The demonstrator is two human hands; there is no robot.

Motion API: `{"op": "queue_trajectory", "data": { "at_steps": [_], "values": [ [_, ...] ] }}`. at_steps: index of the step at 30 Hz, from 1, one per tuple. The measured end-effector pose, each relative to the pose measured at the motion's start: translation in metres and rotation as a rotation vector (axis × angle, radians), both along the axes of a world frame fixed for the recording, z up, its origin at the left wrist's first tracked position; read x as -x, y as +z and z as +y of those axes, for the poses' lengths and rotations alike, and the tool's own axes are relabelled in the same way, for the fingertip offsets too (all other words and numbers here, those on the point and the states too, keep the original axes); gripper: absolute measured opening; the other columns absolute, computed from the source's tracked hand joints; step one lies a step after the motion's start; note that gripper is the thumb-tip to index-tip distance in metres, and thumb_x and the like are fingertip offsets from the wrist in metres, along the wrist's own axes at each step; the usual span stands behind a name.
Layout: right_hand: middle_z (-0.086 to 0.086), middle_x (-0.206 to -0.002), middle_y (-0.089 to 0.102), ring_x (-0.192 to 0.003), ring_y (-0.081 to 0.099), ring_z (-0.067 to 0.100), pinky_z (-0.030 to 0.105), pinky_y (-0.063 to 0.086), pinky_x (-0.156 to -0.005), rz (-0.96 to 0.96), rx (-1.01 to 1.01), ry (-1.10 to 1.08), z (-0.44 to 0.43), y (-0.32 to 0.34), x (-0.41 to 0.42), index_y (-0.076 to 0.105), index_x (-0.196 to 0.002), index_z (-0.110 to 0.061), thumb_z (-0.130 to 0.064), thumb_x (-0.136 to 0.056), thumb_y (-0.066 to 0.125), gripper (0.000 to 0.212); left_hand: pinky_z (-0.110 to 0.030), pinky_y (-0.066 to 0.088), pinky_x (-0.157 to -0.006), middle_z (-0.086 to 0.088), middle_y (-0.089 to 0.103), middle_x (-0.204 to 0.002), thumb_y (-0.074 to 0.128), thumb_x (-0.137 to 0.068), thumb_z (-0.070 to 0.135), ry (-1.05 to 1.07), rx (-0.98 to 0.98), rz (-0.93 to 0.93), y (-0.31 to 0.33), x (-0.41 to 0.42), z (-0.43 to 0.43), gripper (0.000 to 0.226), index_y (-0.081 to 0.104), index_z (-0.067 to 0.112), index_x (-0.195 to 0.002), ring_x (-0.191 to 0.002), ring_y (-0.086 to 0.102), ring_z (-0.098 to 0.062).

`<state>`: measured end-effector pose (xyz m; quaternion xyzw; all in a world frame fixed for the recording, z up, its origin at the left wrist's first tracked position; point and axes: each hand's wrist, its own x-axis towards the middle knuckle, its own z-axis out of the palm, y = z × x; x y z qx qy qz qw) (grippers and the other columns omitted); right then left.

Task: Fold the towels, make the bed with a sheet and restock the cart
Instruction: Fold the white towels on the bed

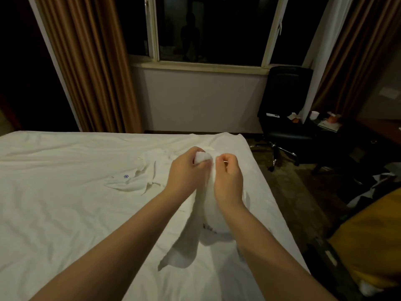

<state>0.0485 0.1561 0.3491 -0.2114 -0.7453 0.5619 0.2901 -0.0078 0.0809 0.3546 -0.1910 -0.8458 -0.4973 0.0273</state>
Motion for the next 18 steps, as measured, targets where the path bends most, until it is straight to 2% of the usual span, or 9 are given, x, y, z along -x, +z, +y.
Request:
{"op": "queue_trajectory", "data": {
  "at_steps": [2,4,6,8,10,12,14,18],
  "values": [
    [-0.020,-0.082,0.047,-0.074,0.049,-0.001,-0.003,0.037,-0.056,0.009,0.104,0.037,-0.004,0.004,-0.002,0.048,-0.097,-0.023,-0.024,-0.101,0.044,0.006,-0.009,0.038,-0.062,0.020,0.051,-0.070,0.052,-0.094,0.025,-0.007,0.063,0.078,-0.001,-0.003,0.006,0.008,0.054,0.028,-0.087,-0.067,0.049,0.003],
    [-0.021,-0.082,0.049,-0.075,0.050,0.001,0.002,0.040,-0.055,-0.008,0.164,0.056,0.000,0.010,-0.001,0.051,-0.088,-0.029,-0.026,-0.098,0.050,0.010,-0.007,0.035,-0.063,0.021,0.051,-0.074,0.050,-0.095,0.022,-0.012,0.071,0.100,0.001,-0.003,0.005,0.011,0.057,0.028,-0.089,-0.069,0.050,0.000],
    [-0.021,-0.083,0.053,-0.078,0.054,0.005,0.008,0.043,-0.062,-0.045,0.203,0.050,0.005,0.011,0.000,0.053,-0.081,-0.032,-0.028,-0.095,0.055,0.015,-0.014,0.040,-0.068,0.015,0.058,-0.086,0.046,-0.097,0.023,-0.040,0.077,0.096,0.002,-0.004,0.003,0.019,0.064,0.020,-0.096,-0.080,0.053,-0.007],
    [-0.014,-0.088,0.061,-0.086,0.060,0.012,0.020,0.053,-0.073,-0.050,0.315,0.066,0.010,0.011,0.000,0.057,-0.082,-0.032,-0.025,-0.094,0.059,0.013,-0.024,0.043,-0.070,0.004,0.063,-0.087,0.040,-0.099,0.028,-0.105,0.075,0.045,0.002,-0.007,0.004,0.029,0.064,0.012,-0.098,-0.083,0.056,-0.014],
    [0.000,-0.097,0.067,-0.094,0.064,0.019,0.030,0.057,-0.079,-0.040,0.482,0.126,0.012,0.014,-0.001,0.062,-0.087,-0.028,-0.020,-0.094,0.057,0.012,-0.023,0.043,-0.066,0.006,0.059,-0.080,0.039,-0.100,0.031,-0.194,0.053,-0.026,0.000,-0.010,0.004,0.025,0.058,0.015,-0.096,-0.077,0.055,-0.012],
    [0.006,-0.098,0.068,-0.091,0.066,0.020,0.030,0.057,-0.076,-0.028,0.631,0.190,0.015,0.017,-0.004,0.064,-0.090,-0.021,-0.014,-0.097,0.053,0.014,-0.015,0.041,-0.061,0.014,0.054,-0.080,0.048,-0.096,0.031,-0.274,0.125,-0.027,-0.001,-0.010,0.000,0.011,0.049,0.027,-0.106,-0.073,0.052,-0.004],
    [0.010,-0.095,0.069,-0.084,0.067,0.019,0.028,0.056,-0.072,-0.007,0.724,0.228,0.017,0.020,-0.006,0.064,-0.092,-0.014,-0.009,-0.098,0.048,0.018,-0.011,0.040,-0.063,0.013,0.056,-0.087,0.056,-0.093,0.024,-0.329,0.154,-0.009,-0.002,-0.007,-0.004,0.028,0.048,0.027,-0.119,-0.074,0.053,-0.002],
    [0.009,-0.095,0.068,-0.088,0.068,0.021,0.028,0.057,-0.075,0.028,0.743,0.283,0.019,0.022,-0.008,0.060,-0.104,-0.012,-0.002,-0.098,0.043,0.021,-0.012,0.042,-0.079,0.004,0.061,-0.108,0.051,-0.095,0.016,-0.281,-0.081,-0.089,0.000,-0.003,-0.009,0.034,0.051,0.024,-0.128,-0.094,0.056,-0.008]
  ]
}}
